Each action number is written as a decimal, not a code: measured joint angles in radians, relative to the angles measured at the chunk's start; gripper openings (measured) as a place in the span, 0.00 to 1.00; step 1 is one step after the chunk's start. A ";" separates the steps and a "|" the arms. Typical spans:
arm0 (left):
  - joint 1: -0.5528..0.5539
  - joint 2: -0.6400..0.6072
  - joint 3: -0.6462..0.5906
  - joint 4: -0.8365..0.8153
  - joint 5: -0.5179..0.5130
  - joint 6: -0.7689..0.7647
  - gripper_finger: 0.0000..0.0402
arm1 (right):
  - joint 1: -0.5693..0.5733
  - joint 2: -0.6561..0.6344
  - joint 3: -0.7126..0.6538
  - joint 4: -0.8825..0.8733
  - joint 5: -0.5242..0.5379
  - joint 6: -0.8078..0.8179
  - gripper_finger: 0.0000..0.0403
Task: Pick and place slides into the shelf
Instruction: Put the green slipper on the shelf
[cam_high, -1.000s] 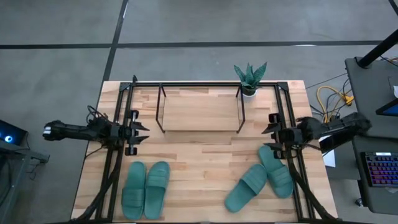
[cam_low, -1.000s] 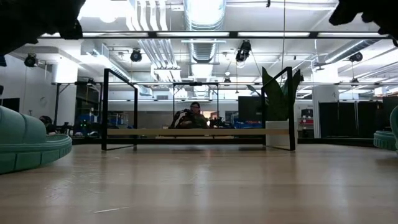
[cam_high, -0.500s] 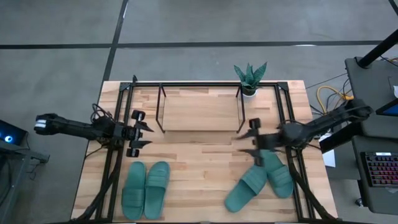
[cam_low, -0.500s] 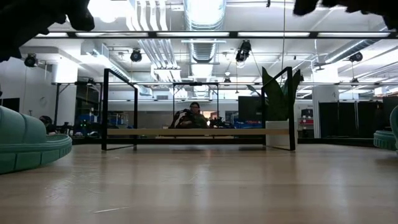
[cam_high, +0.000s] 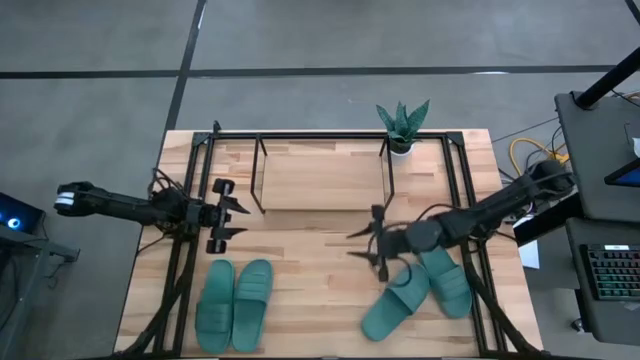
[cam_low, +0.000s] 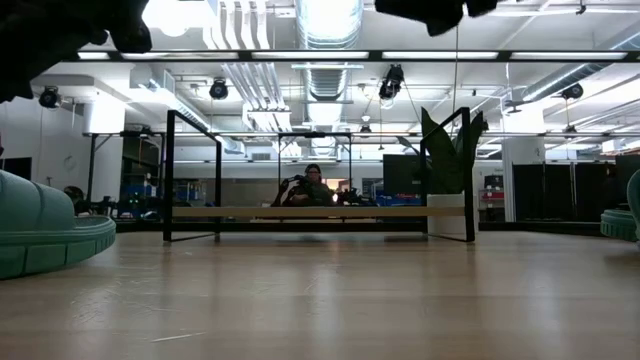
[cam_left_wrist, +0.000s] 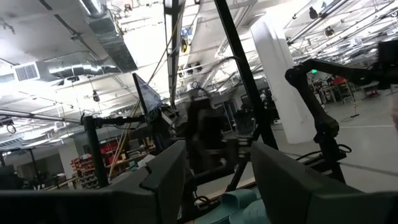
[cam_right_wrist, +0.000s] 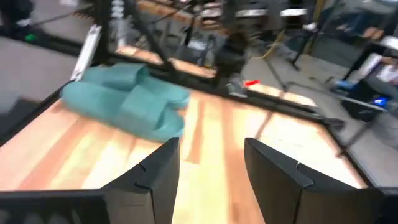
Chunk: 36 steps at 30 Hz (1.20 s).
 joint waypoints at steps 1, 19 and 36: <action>0.000 -0.004 0.000 -0.004 0.000 0.000 0.42 | 0.016 0.022 0.020 0.000 0.000 -0.005 0.42; 0.000 -0.013 -0.014 -0.006 -0.091 0.007 0.42 | 0.160 0.264 0.474 -0.679 0.216 0.301 0.41; 0.000 -0.017 -0.014 -0.005 -0.101 0.092 0.42 | 0.194 0.373 0.774 -1.170 -0.037 0.971 0.40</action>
